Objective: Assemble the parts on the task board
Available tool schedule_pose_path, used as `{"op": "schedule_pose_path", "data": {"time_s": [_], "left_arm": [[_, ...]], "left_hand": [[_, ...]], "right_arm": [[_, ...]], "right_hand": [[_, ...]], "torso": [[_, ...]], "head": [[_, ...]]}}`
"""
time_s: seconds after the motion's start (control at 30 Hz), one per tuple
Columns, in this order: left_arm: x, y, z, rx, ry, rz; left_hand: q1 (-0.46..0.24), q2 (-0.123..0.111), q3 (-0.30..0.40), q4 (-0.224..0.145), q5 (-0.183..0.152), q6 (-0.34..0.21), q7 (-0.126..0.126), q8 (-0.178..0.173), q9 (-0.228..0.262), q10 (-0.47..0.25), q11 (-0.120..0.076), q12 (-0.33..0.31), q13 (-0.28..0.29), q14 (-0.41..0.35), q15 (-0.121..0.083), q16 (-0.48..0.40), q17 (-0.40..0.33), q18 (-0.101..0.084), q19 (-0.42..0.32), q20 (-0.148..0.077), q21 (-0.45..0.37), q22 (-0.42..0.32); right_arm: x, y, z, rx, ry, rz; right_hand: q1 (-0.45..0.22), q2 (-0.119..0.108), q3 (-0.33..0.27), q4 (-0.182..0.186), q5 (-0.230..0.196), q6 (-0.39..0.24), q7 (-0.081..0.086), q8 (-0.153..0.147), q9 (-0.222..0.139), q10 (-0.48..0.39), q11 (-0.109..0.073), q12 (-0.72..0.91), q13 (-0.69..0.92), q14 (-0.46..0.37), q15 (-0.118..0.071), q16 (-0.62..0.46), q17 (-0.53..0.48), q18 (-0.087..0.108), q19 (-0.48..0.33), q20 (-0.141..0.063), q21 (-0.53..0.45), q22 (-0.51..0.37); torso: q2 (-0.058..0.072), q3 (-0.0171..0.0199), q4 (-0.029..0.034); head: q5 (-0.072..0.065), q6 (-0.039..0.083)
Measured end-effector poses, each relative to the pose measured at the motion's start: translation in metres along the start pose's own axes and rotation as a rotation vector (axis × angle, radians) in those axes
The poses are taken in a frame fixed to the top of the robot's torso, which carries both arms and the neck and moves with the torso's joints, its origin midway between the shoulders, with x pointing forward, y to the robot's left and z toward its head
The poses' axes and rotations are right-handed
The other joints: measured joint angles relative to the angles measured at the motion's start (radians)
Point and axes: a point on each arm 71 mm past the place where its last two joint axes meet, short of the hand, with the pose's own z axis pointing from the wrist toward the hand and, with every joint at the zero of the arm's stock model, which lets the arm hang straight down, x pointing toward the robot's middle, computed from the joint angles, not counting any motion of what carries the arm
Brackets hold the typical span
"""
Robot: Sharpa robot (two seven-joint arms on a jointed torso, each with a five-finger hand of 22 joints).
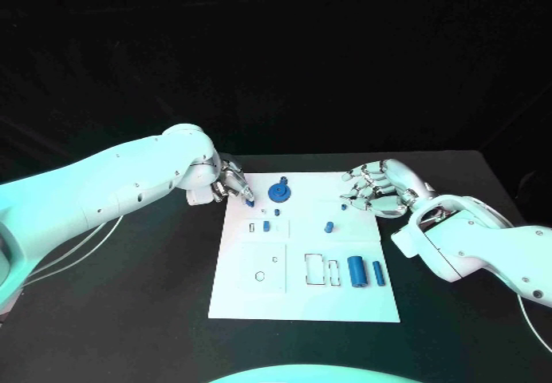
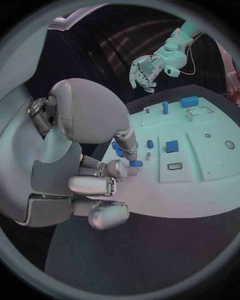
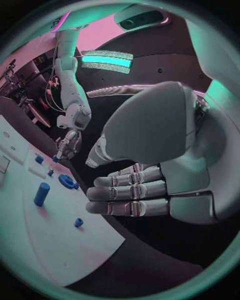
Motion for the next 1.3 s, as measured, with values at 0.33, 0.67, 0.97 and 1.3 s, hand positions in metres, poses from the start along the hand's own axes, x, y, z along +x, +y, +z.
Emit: {"op": "schedule_pose_path", "data": {"time_s": [0.33,0.67,0.97,1.3], "left_arm": [[0.007,0.006,-0.016,0.029,-0.027,-0.008],[0.018,-0.001,-0.024,0.063,-0.053,-0.006],[0.030,-0.001,-0.023,0.068,-0.052,0.005],[0.041,0.006,-0.020,0.056,-0.036,0.009]], "left_hand": [[0.000,0.000,0.000,0.000,0.004,0.000,0.000,0.000,0.000,0.004,-0.004,0.001,0.007,0.000,0.000,0.000,0.000,0.000,0.000,0.000,0.000,0.002],[0.000,0.000,0.000,0.000,0.004,0.000,0.000,0.004,0.000,0.004,-0.003,0.005,0.009,-0.004,-0.004,0.000,0.000,0.000,0.000,0.000,0.000,0.001],[-0.006,-0.006,0.000,0.000,0.005,0.000,0.000,0.004,0.000,0.011,-0.003,0.009,0.017,-0.003,-0.004,0.000,0.000,0.000,0.004,-0.004,0.000,0.001],[-0.012,-0.012,0.003,0.003,0.020,0.007,0.000,0.004,0.000,0.022,-0.007,0.014,0.026,0.000,-0.007,0.000,0.000,0.000,0.007,-0.007,0.004,0.006]], "right_arm": [[-0.005,-0.005,0.002,0.005,-0.010,0.012],[-0.007,-0.008,0.003,0.003,-0.015,0.034],[-0.008,-0.008,0.003,-0.003,-0.014,0.049],[-0.008,-0.009,0.004,-0.006,-0.015,0.054]], "right_hand": [[0.003,-0.011,0.028,-0.005,0.000,-0.014,0.022,0.005,-0.022,-0.006,0.034,-0.127,-0.230,-0.073,0.048,-0.265,-0.127,0.000,-0.065,0.050,-0.141,-0.199],[0.014,-0.011,0.054,-0.012,0.018,-0.028,0.024,-0.008,-0.045,-0.056,0.062,-0.197,-0.377,-0.151,0.091,-0.410,-0.266,0.000,-0.161,0.096,-0.141,-0.414],[0.017,-0.009,0.054,-0.012,0.023,-0.028,0.024,-0.021,-0.053,-0.057,0.062,-0.231,-0.391,-0.159,0.092,-0.423,-0.319,0.000,-0.170,0.105,-0.141,-0.485],[0.017,-0.009,0.051,-0.015,0.027,-0.027,0.024,-0.025,-0.055,-0.061,0.064,-0.242,-0.391,-0.159,0.092,-0.427,-0.331,0.000,-0.177,0.105,-0.141,-0.501]], "torso": [[-0.001,-0.0006,0.0010],[0.000,-0.0024,0.0016],[0.001,-0.0012,0.0013],[0.001,-0.0006,0.0007]], "head": [[0.003,0.001],[0.008,0.002],[0.013,-0.001],[0.019,-0.006]]}}
